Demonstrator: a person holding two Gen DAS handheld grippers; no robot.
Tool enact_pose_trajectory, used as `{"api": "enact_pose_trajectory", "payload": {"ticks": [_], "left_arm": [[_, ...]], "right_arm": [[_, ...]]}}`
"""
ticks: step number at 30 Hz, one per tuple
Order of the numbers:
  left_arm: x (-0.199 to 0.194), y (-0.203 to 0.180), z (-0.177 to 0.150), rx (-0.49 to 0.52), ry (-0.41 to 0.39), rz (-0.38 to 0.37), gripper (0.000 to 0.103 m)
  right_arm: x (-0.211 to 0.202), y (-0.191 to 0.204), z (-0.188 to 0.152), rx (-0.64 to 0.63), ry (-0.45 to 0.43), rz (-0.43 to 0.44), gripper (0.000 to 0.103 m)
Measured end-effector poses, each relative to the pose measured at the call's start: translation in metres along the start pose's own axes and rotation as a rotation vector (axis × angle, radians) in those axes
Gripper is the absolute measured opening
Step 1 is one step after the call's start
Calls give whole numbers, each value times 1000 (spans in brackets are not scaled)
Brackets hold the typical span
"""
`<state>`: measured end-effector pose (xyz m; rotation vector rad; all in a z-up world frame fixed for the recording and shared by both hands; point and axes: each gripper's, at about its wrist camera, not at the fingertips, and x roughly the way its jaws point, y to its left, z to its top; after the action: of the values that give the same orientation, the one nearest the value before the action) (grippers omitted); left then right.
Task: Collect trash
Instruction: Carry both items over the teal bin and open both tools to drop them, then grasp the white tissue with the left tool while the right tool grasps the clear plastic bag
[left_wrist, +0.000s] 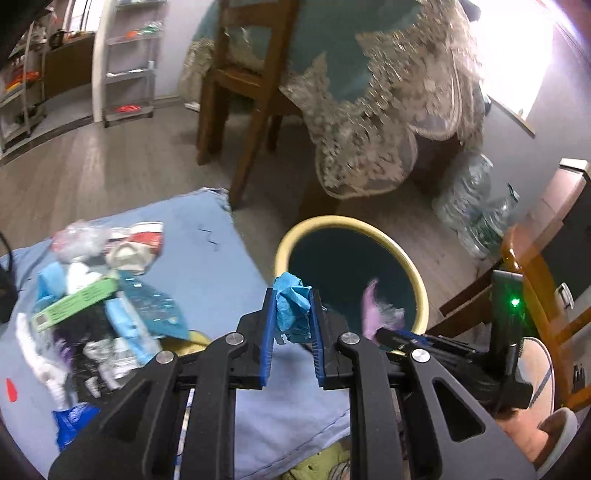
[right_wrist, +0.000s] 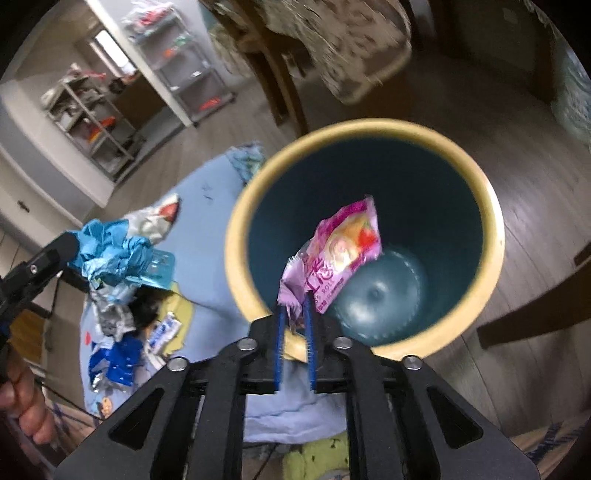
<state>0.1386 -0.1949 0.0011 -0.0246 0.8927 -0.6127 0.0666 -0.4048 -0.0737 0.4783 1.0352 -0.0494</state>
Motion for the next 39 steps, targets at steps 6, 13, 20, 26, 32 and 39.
{"api": "enact_pose_trajectory", "payload": {"ticks": [6,13,20,26,32,39], "left_arm": [[38,-26,2,37,58,-33,17],[82,-47,-2,47,126,-73,17],[101,-50,-13,47,179,-72,33],[87,-39,-9,32,142,-58,51],[60,-20,-6,15,89,-29,60],[14,25,-3,-42,-9,66,66]], "right_arm": [[-12,-21,-1,62,-42,1,41],[-26,-48,2,189,-112,26,45],[-29,-53,5,217,-133,36,48],[-30,-50,4,205,-136,39,49],[-30,-44,3,182,-139,34,53],[-27,-22,3,104,-139,24,57]]}}
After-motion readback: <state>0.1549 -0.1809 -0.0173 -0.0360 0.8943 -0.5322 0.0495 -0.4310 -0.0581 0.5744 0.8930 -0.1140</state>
